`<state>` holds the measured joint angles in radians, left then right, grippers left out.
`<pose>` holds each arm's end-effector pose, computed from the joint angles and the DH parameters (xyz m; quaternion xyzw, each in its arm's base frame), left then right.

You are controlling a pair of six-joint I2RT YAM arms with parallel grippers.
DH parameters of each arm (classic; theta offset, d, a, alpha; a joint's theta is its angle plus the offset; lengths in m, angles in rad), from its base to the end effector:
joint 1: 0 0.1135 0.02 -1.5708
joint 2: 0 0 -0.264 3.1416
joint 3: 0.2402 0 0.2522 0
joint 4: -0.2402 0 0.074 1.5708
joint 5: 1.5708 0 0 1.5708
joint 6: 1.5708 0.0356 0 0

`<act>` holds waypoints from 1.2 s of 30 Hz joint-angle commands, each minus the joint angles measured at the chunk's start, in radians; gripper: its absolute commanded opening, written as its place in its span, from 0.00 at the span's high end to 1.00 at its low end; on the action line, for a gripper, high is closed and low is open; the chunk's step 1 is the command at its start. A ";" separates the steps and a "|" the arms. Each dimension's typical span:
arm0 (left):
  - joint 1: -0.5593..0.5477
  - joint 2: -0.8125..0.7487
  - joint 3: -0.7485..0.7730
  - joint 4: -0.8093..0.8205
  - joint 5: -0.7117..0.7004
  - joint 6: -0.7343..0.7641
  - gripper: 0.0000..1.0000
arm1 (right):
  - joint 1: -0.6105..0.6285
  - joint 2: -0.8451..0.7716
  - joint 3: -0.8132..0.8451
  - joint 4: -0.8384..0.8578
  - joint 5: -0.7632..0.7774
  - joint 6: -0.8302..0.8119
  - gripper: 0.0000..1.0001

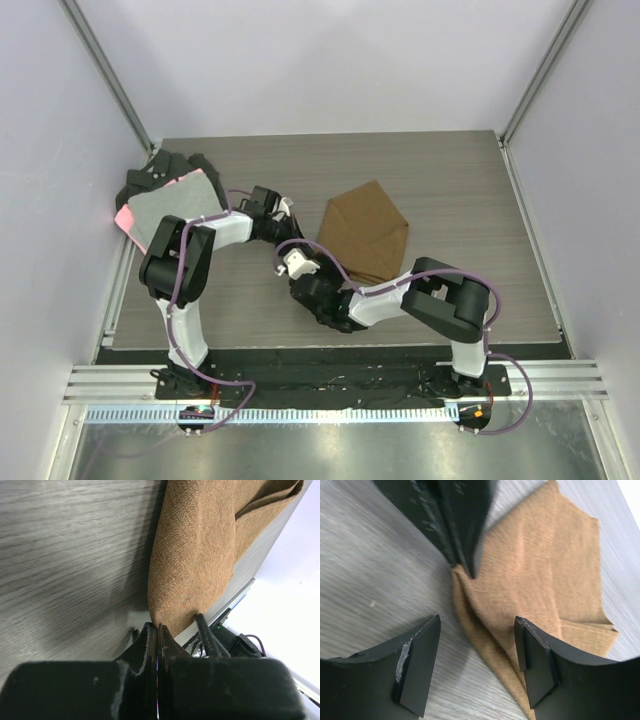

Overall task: Fold the napkin, place the utensils inside, and roll it up
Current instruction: Roll the napkin with the utensil

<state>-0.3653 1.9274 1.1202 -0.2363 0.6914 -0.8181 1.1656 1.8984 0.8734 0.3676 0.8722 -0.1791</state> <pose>0.3430 -0.1555 0.1378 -0.1178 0.9050 -0.4083 0.0210 0.1670 0.3202 0.1260 -0.3609 0.7525 -0.1447 0.5316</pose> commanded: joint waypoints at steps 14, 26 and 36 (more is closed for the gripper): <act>0.032 -0.015 -0.016 0.017 0.043 0.013 1.00 | 0.000 -0.036 -0.091 -0.101 0.152 0.105 0.35; 0.043 -0.005 -0.016 0.017 0.048 0.025 1.00 | -0.050 -0.053 -0.113 -0.090 0.044 0.102 0.57; 0.043 -0.011 0.012 -0.032 0.000 0.072 0.79 | -0.124 -0.107 -0.077 -0.214 -0.249 0.087 0.81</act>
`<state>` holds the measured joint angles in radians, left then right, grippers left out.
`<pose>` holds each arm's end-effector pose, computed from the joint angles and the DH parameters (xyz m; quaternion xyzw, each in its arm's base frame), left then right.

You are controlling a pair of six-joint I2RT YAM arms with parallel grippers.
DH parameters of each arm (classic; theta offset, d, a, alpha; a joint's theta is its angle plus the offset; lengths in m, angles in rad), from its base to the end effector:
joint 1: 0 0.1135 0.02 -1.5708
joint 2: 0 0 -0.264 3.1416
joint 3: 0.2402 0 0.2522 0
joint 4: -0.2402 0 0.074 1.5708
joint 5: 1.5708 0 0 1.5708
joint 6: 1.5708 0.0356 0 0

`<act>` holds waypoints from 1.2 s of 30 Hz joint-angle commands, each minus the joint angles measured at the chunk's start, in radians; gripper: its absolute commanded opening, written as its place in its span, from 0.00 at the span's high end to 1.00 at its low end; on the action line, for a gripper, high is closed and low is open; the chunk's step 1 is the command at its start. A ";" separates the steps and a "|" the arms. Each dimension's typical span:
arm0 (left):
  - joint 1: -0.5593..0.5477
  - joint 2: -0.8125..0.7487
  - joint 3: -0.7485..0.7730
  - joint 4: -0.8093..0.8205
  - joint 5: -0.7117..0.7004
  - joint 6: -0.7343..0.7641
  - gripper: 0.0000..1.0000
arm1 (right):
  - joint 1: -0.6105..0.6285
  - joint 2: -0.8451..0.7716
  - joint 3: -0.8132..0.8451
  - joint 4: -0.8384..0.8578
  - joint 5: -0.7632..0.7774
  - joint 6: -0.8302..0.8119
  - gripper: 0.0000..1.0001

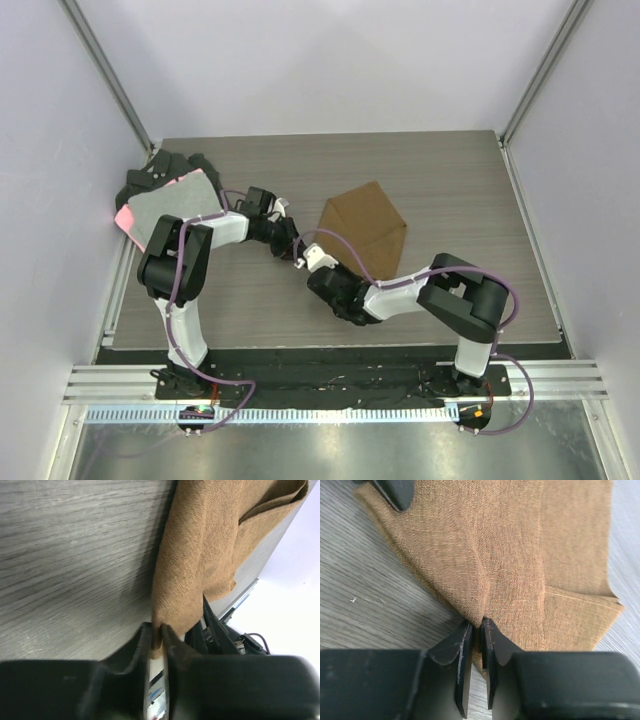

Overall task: Fold the napkin, place the utensils inside, and roll it up
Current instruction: Roll the napkin with the utensil

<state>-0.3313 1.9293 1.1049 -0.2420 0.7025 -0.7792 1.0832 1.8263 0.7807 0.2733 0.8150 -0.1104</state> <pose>0.3442 -0.1427 0.1330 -0.1182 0.9056 -0.4066 0.0235 0.1784 0.2811 0.1184 -0.3480 0.7863 -0.1560 0.4862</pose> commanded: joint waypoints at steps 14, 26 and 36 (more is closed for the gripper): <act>0.060 -0.332 -0.269 0.145 -0.314 -0.032 0.21 | -0.163 -0.056 0.230 -0.468 -0.776 0.106 0.98; 0.055 -0.524 -0.421 0.147 -0.399 0.067 0.19 | -0.273 -0.033 0.321 -0.522 -1.218 0.170 0.99; 0.032 -0.426 -0.485 0.303 -0.259 -0.020 0.21 | -0.284 0.007 0.316 -0.519 -1.220 0.166 0.99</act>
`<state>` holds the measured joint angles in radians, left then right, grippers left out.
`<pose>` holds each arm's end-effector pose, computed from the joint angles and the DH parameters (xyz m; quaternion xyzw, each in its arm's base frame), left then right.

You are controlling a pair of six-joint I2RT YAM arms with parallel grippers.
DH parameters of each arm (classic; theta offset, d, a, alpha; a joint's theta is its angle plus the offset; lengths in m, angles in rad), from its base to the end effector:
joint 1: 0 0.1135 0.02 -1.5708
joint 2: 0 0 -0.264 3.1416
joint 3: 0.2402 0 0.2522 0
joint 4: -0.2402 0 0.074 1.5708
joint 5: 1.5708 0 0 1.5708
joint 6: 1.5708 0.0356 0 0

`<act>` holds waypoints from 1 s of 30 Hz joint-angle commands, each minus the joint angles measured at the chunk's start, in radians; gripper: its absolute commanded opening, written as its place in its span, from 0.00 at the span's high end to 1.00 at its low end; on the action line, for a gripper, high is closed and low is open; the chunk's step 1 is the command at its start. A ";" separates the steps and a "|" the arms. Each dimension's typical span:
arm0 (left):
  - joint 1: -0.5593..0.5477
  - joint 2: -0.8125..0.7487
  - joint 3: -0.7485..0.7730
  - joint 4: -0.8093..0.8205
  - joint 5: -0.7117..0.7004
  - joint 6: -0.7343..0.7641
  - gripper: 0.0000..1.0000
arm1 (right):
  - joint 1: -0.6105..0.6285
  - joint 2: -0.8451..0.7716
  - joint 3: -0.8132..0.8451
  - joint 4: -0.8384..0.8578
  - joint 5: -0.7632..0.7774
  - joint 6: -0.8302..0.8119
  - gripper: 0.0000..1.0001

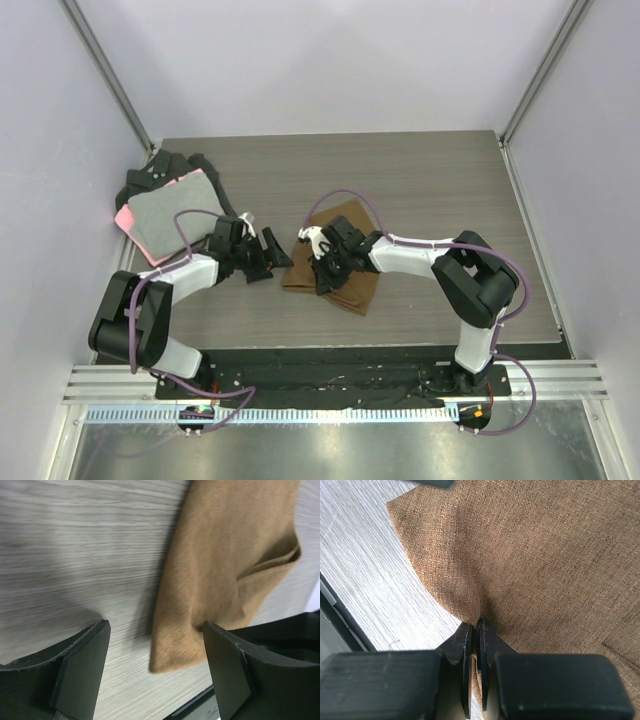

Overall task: Fold the napkin, place the utensils inside, and roll it up
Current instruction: Roll the napkin with the utensil

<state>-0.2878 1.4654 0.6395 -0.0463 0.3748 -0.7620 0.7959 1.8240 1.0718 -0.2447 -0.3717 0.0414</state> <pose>0.2564 -0.0895 0.1546 -0.1549 0.9123 -0.3200 0.2033 0.2456 0.2692 0.1555 -0.3958 0.8571 0.2750 0.1821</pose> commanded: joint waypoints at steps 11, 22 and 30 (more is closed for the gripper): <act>-0.036 0.128 -0.029 0.100 0.102 -0.042 0.50 | -0.004 0.017 0.025 0.010 -0.012 0.018 0.99; -0.047 0.145 -0.014 0.068 0.134 -0.028 0.66 | -0.011 0.023 0.034 0.028 0.016 0.026 0.99; -0.048 0.187 0.077 -0.085 0.122 0.001 0.86 | -0.009 -0.011 0.025 0.035 0.060 0.020 0.99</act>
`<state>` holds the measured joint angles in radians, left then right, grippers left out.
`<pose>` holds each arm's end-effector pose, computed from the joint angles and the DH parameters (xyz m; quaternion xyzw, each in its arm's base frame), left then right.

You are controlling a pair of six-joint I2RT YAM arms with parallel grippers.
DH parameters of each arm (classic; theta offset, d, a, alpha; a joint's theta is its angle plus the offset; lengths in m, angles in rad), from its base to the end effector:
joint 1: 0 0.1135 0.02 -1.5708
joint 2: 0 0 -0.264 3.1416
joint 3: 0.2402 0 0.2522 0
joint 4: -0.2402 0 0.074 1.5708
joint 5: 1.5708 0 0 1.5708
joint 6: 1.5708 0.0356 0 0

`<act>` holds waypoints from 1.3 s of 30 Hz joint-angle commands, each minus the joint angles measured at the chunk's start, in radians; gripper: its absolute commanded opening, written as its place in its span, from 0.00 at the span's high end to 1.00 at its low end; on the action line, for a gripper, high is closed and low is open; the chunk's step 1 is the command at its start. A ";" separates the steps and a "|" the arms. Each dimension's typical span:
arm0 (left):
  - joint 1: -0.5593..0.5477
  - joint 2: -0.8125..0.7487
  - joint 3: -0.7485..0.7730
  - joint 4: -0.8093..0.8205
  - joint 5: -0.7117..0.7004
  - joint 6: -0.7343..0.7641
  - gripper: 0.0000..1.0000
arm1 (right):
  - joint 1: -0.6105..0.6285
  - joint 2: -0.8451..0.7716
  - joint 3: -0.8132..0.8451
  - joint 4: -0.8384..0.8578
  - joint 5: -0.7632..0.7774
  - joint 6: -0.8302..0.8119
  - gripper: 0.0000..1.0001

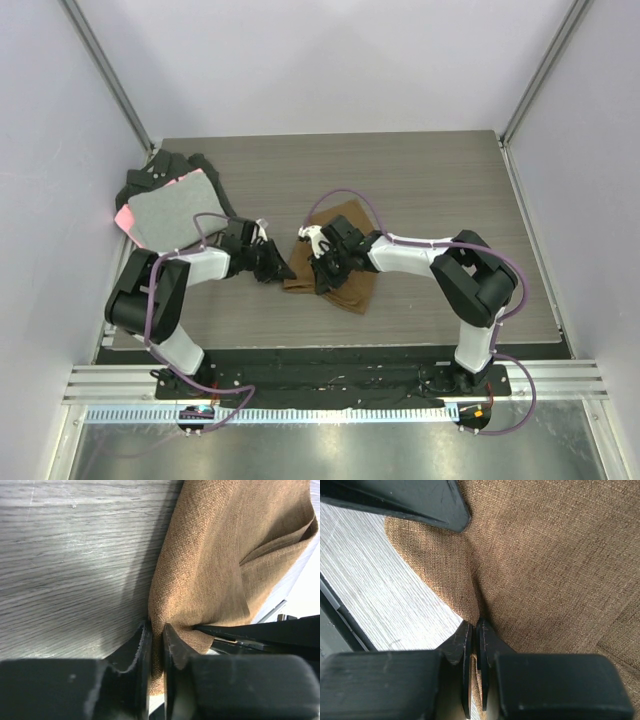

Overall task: Fold the napkin, place the utensils inside, and roll it up
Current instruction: Roll the napkin with the utensil

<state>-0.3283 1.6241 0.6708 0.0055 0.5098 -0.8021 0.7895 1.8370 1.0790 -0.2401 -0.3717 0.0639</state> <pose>0.2652 -0.1087 0.1268 -0.1410 0.9135 -0.3615 0.1219 0.2490 0.2694 0.1533 -0.3834 0.8629 0.2762 0.1793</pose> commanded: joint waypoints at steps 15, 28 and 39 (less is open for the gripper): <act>-0.002 0.138 0.266 -0.464 0.065 0.136 1.00 | 0.155 -0.231 -0.045 0.128 0.429 -0.052 0.52; 0.046 0.175 0.303 -0.587 0.114 0.190 1.00 | 0.428 -0.165 -0.137 0.410 0.821 -0.211 0.22; 0.049 0.174 0.302 -0.587 0.119 0.190 1.00 | 0.479 -0.019 -0.085 0.437 0.861 -0.234 0.21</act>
<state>-0.2855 1.7878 0.9539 -0.5438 0.6224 -0.6380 1.2560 1.7958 0.9493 0.1349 0.4442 -0.1562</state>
